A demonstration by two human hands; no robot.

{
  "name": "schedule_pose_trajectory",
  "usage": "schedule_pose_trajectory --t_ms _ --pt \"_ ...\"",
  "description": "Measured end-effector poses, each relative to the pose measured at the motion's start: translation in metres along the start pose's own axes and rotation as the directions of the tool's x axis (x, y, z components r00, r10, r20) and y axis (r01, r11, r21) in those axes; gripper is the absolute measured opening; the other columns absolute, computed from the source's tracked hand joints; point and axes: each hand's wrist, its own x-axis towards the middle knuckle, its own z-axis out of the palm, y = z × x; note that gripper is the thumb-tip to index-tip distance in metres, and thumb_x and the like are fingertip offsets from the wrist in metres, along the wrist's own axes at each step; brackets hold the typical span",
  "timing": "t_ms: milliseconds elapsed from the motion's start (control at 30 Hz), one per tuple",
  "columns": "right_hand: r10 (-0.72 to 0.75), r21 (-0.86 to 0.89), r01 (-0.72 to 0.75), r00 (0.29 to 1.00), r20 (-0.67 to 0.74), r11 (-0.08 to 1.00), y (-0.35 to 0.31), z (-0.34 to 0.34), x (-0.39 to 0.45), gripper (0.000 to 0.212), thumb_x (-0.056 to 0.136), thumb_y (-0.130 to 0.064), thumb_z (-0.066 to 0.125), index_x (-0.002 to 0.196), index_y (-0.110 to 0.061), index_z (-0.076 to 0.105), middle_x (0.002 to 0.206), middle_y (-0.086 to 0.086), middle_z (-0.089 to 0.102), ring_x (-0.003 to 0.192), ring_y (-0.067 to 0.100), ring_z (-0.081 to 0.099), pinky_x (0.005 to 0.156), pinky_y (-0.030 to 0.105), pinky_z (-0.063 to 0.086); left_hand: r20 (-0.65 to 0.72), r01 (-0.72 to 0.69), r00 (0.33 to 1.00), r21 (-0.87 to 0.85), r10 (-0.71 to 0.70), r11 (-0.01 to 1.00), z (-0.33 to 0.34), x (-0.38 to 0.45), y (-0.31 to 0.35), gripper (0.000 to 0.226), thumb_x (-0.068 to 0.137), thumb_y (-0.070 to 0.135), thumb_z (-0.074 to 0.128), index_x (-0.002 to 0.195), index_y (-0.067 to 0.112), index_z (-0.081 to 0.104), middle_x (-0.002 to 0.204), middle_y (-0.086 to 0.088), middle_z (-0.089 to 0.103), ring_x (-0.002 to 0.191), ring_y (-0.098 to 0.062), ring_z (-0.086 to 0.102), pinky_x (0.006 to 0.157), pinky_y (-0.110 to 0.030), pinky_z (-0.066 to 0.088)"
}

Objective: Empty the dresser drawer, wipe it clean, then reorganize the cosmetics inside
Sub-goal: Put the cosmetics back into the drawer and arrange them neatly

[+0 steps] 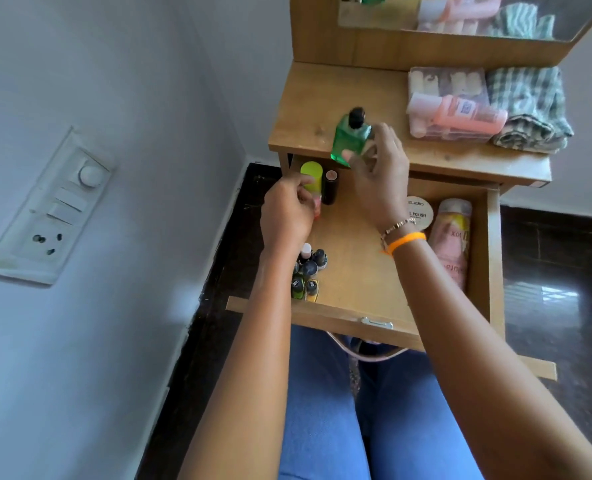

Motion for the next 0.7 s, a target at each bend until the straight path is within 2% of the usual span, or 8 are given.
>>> schedule_pose_trajectory --t_ms 100,233,300,367,433,567,700 --pt "0.006 0.005 -0.006 0.999 0.034 1.000 0.009 -0.011 -0.027 0.026 0.079 -0.007 0.064 0.103 0.002 0.055 0.091 0.000 0.049 0.078 0.012 0.043 0.063 0.011 0.030 0.005 -0.011 1.000 0.008 0.011 1.000 0.003 -0.003 0.000 0.020 0.086 0.014 0.064 0.104 0.022 0.065 0.076 0.008 0.067 0.072 -0.010 0.063 0.070 -0.032 0.054" --pt "0.085 -0.068 -0.075 0.986 0.145 0.995 0.026 -0.010 -0.045 0.030 0.079 -0.006 0.066 0.106 0.000 0.056 0.099 0.014 0.059 0.084 0.023 0.051 0.068 0.016 0.029 0.016 0.002 1.000 0.037 -0.002 0.999 0.006 -0.009 -0.004 0.024 0.084 0.008 0.064 0.102 0.023 0.065 0.081 0.006 0.068 0.077 -0.011 0.064 0.071 -0.033 0.055" --pt "0.168 -0.170 -0.133 0.963 0.212 0.976 0.032 -0.004 -0.046 0.033 0.079 -0.007 0.067 0.109 0.001 0.055 0.105 0.017 0.059 0.094 0.029 0.054 0.070 0.021 0.030 0.026 0.015 1.000 0.046 -0.017 0.999 0.008 -0.011 -0.006 0.027 0.082 0.004 0.065 0.101 0.023 0.065 0.078 0.007 0.065 0.076 -0.011 0.063 0.072 -0.032 0.054" --pt "0.232 -0.251 -0.162 0.932 0.279 0.954 0.038 0.004 -0.046 0.037 0.078 -0.009 0.068 0.112 -0.002 0.055 0.111 0.017 0.058 0.102 0.032 0.054 0.080 0.031 0.037 0.031 0.009 0.999 0.053 -0.011 0.999 0.009 -0.012 -0.008 0.031 0.082 0.003 0.066 0.106 0.023 0.065 0.079 0.006 0.063 0.078 -0.012 0.061 0.072 -0.030 0.052" --pt "0.270 -0.254 -0.192 0.908 0.320 0.948 0.042 0.011 -0.046 0.041 0.078 -0.008 0.068 0.116 -0.005 0.056 0.114 0.016 0.058 0.105 0.034 0.055 0.084 0.035 0.042 0.031 -0.010 1.000 0.070 0.008 0.998 0.009 -0.012 -0.009 0.035 0.083 0.003 0.066 0.112 0.023 0.064 0.083 0.005 0.064 0.082 -0.012 0.061 0.070 -0.027 0.049" --pt "0.313 -0.232 -0.245 0.892 0.326 0.941 0.045 0.021 -0.041 0.040 0.078 -0.008 0.068 0.117 -0.007 0.059 0.114 0.017 0.060 0.104 0.033 0.056 0.084 0.031 0.042 0.042 -0.022 0.999 0.085 0.019 0.996 0.009 -0.011 -0.011 0.040 0.083 0.004 0.065 0.118 0.023 0.062 0.087 0.004 0.065 0.085 -0.012 0.061 0.070 -0.023 0.044" --pt "0.335 -0.192 -0.285 0.883 0.328 0.939 0.045 0.026 -0.038 0.040 0.076 -0.009 0.070 0.114 -0.009 0.060 0.111 0.016 0.063 0.101 0.032 0.059 0.084 0.033 0.045 0.046 -0.021 0.999 0.092 0.017 0.996 0.010 -0.010 -0.010 0.044 0.085 0.005 0.064 0.125 0.023 0.058 0.087 0.007 0.063 0.083 -0.009 0.058 0.067 -0.018 0.040"
